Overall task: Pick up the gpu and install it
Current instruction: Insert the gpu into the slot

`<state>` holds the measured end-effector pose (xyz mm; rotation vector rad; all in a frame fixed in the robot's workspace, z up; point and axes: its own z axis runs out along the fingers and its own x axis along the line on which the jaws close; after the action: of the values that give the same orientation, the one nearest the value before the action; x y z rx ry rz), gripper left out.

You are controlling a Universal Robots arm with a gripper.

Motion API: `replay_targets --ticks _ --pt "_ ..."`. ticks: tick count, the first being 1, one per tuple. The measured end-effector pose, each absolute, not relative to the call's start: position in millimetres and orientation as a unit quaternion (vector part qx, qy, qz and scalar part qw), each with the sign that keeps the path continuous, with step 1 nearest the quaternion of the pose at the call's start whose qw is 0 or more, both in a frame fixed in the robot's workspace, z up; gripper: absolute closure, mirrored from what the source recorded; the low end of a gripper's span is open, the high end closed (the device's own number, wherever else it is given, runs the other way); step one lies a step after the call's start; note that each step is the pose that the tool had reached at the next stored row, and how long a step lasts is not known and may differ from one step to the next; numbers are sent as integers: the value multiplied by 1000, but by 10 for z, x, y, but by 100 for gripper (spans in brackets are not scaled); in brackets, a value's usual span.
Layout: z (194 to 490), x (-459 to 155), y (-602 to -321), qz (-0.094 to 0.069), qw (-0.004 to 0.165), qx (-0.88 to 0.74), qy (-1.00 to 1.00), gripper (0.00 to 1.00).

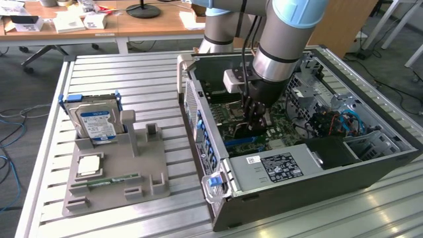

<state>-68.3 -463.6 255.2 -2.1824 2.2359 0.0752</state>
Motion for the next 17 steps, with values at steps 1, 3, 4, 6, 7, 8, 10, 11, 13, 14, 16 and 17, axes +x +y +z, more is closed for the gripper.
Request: replay_targets --ticks 1,3,4,6,7,8,10,11,13,14,16,17 --pt "2549 -683 -4636 24 8 -698 715 73" --pt "2546 -685 -4636 24 8 -698 715 73" --pt "2546 -685 -4636 24 8 -698 715 73" --pt "2546 -686 -4636 24 8 -698 715 73" --pt "2546 -687 -4636 24 8 -698 715 73" --pt "2546 -689 -4636 24 8 -698 715 73" --pt "2546 -694 -4636 24 8 -698 715 73" --pt "2545 -694 -4636 24 8 -698 715 73" --pt "2546 -696 -4636 24 8 -698 715 73" --pt "2546 -696 -4636 24 8 -698 715 73" --pt "2546 -697 -4636 24 8 -698 715 73" --pt "2545 -697 -4636 24 8 -698 715 73"
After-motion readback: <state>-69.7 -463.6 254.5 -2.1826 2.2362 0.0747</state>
